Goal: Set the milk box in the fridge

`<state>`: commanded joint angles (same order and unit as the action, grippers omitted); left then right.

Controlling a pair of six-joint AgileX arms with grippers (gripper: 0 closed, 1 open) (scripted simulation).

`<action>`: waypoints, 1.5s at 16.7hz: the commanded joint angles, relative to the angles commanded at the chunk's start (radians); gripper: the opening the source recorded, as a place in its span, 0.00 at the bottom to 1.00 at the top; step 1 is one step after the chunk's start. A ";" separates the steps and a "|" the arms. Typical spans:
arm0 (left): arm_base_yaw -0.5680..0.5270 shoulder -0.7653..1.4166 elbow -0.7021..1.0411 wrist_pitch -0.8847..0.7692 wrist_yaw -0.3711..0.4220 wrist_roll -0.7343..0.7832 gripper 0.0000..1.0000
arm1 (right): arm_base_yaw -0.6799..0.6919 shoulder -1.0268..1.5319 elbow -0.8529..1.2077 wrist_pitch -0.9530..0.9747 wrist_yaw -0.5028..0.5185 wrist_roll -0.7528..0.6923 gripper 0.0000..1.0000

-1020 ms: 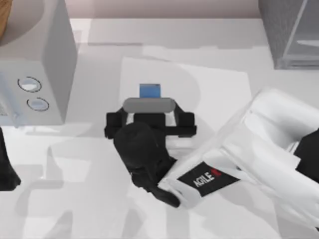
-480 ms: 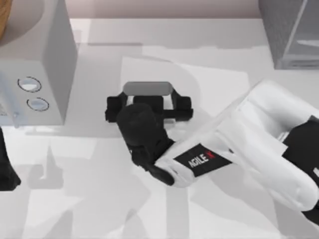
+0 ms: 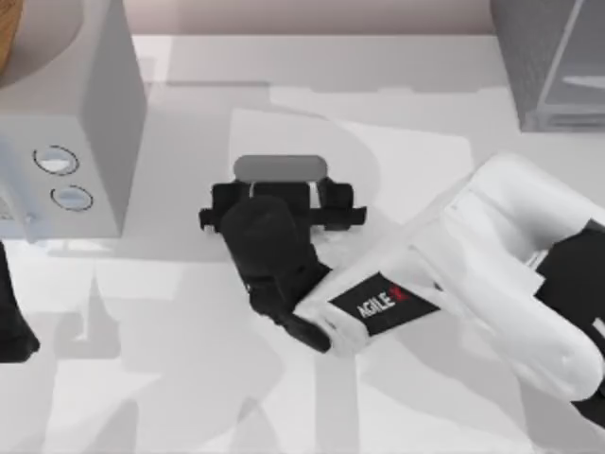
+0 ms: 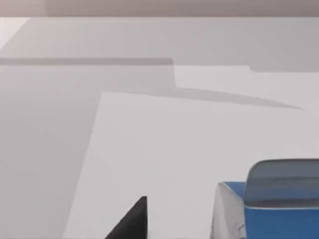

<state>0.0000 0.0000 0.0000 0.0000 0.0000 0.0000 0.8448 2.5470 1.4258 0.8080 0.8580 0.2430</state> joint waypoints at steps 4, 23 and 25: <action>0.000 0.000 0.000 0.000 0.000 0.000 1.00 | 0.000 0.000 0.000 0.000 0.000 0.000 0.32; 0.000 0.000 0.000 0.000 0.000 0.000 1.00 | 0.003 -0.146 0.021 -0.170 -0.007 0.010 0.00; 0.000 0.000 0.000 0.000 0.000 0.000 1.00 | 0.002 -0.231 0.036 -0.282 -0.007 0.009 0.00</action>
<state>0.0000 0.0000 0.0000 0.0000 0.0000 0.0000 0.8466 2.3164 1.4614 0.5260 0.8507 0.2524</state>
